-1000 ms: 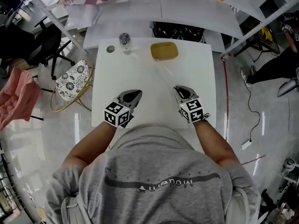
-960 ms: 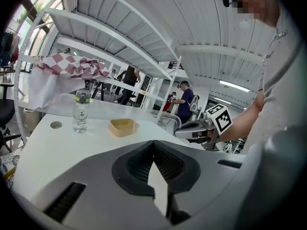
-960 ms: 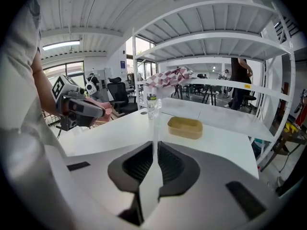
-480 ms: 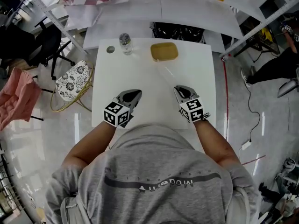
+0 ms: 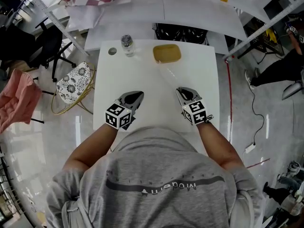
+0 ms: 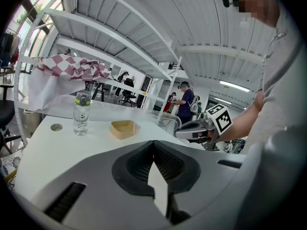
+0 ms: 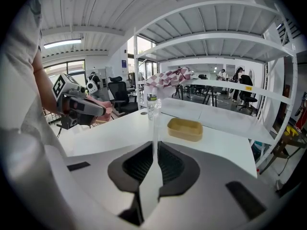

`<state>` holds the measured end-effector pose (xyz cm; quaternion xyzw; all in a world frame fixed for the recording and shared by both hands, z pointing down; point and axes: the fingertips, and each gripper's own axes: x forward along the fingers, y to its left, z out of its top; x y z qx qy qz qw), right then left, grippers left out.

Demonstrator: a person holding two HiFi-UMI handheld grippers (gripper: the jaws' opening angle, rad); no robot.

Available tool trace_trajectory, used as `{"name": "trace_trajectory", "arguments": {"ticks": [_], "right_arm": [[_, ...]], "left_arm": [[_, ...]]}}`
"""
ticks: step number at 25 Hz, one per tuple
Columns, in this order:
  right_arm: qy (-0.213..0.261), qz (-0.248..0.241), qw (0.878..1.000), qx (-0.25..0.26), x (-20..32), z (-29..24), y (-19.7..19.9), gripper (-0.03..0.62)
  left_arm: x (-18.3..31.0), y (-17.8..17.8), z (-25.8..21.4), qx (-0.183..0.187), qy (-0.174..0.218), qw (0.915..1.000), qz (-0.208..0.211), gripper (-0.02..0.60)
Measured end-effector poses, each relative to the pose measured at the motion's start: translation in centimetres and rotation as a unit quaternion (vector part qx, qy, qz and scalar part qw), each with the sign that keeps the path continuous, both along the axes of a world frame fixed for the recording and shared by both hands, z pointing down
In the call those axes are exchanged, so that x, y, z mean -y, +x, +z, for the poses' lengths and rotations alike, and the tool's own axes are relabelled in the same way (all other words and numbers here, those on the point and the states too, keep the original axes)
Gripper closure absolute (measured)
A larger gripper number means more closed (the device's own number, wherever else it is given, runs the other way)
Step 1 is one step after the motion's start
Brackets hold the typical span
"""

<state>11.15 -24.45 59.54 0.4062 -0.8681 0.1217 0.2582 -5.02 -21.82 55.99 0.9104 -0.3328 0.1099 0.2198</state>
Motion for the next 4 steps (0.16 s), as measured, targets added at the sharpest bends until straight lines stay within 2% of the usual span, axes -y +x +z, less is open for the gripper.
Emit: {"name": "trace_trajectory", "arguments": {"ticks": [4], "right_arm": [[0.000, -0.001, 1.000, 0.001, 0.08, 0.00, 0.03, 0.553]], "left_arm": [[0.15, 0.09, -0.16, -0.003, 0.001, 1.0000, -0.002, 0.572]]}}
